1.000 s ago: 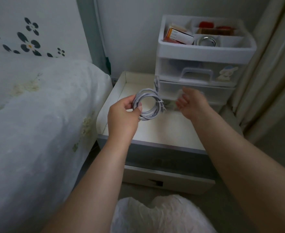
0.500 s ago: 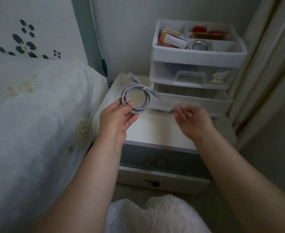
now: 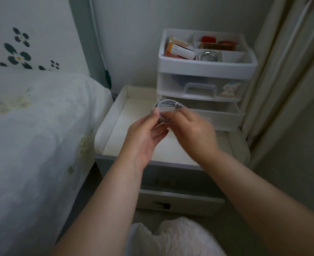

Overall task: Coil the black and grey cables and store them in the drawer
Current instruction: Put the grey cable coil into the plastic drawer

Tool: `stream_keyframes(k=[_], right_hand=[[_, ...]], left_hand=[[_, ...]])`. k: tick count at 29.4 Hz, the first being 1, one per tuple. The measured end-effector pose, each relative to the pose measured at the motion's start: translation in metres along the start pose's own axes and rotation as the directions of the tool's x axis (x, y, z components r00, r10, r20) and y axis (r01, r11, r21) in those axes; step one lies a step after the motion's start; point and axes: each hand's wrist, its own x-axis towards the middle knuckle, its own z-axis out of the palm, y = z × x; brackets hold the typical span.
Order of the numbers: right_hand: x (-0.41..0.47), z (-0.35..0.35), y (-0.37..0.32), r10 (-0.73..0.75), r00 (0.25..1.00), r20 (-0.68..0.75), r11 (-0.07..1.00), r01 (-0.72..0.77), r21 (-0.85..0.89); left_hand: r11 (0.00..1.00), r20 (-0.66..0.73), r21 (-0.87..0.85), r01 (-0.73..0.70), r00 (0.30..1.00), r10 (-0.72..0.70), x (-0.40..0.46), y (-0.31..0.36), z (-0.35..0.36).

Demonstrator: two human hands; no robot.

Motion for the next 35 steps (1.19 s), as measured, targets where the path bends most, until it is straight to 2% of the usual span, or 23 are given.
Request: stream_keyframes(k=[2, 6, 10, 12, 15, 17, 19, 23, 28, 31, 35], right_hand=[[0.009, -0.012, 0.014, 0.054, 0.997, -0.054, 0.998, -0.053, 0.027], [0.032, -0.027, 0.046, 0.31, 0.951, -0.015, 0.946, -0.306, 0.105], [0.047, -0.023, 0.076, 0.419, 0.88, 0.223, 0.894, -0.442, 0.066], [0.046, -0.012, 0.085, 0.427, 0.845, 0.322, 0.893, -0.449, -0.005], [0.036, 0.003, 0.089, 0.38, 0.798, 0.468, 0.922, -0.365, -0.126], [0.031, 0.007, 0.087, 0.412, 0.751, 0.516, 0.911, -0.349, -0.219], [0.028, 0.01, 0.086, 0.439, 0.754, 0.488, 0.896, -0.326, -0.301], [0.031, 0.011, 0.082, 0.416, 0.833, 0.364, 0.868, -0.245, -0.432], [0.041, 0.017, 0.079, 0.438, 0.885, 0.157, 0.782, -0.289, -0.552], [0.049, 0.023, 0.077, 0.466, 0.874, 0.135, 0.725, -0.29, -0.625], [0.065, 0.03, 0.073, 0.442, 0.875, 0.195, 0.704, -0.204, -0.681]], left_hand=[[0.996, 0.063, 0.086, -0.016, 0.998, 0.01, 0.0, 0.002, 0.005], [0.965, 0.016, 0.261, -0.04, 0.999, 0.037, -0.001, -0.002, 0.01], [0.949, -0.026, 0.313, -0.042, 0.998, 0.052, 0.0, -0.004, 0.011], [0.942, -0.031, 0.333, -0.044, 0.998, 0.057, 0.001, -0.004, 0.012], [0.922, -0.037, 0.383, -0.053, 0.997, 0.072, 0.002, -0.006, 0.012], [0.894, -0.052, 0.445, -0.059, 0.994, 0.091, 0.004, -0.007, 0.009], [0.859, -0.071, 0.508, -0.06, 0.991, 0.111, 0.005, -0.007, 0.005], [0.779, -0.086, 0.621, -0.086, 0.98, 0.178, 0.004, -0.004, -0.001], [0.67, -0.051, 0.727, -0.151, 0.961, 0.272, 0.003, -0.002, -0.005], [0.651, -0.037, 0.743, -0.152, 0.963, 0.268, 0.001, -0.002, -0.007], [0.618, -0.026, 0.771, -0.153, 0.962, 0.271, 0.0, 0.0, -0.012]])
